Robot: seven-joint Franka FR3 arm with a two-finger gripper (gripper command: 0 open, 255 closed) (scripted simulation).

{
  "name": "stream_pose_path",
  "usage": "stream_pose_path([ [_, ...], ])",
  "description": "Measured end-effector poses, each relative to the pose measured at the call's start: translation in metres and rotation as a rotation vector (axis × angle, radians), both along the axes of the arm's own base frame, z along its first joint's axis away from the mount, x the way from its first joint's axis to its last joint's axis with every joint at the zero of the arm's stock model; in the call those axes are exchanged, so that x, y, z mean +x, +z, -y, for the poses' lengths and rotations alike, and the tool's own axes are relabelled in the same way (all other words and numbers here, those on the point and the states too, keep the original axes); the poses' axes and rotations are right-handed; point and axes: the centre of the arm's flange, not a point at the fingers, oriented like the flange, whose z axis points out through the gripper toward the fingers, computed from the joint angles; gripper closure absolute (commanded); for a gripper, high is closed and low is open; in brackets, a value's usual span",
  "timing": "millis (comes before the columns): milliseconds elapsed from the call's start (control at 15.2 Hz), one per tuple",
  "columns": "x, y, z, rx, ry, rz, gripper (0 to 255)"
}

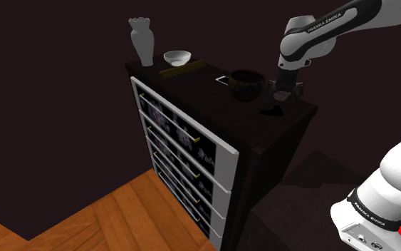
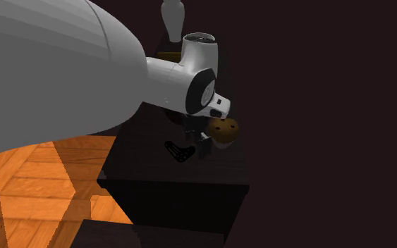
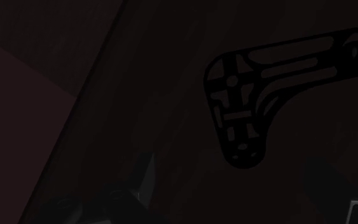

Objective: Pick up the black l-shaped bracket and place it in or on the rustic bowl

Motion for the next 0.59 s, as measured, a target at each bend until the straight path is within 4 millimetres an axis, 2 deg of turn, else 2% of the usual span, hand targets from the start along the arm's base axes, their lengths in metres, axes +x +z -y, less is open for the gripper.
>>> stream_pose_path([
  [264, -0.001, -0.016, -0.002, -0.001, 0.000, -0.001, 0],
  [594, -0.002, -0.017, -0.001, -0.001, -0.001, -0.001, 0],
])
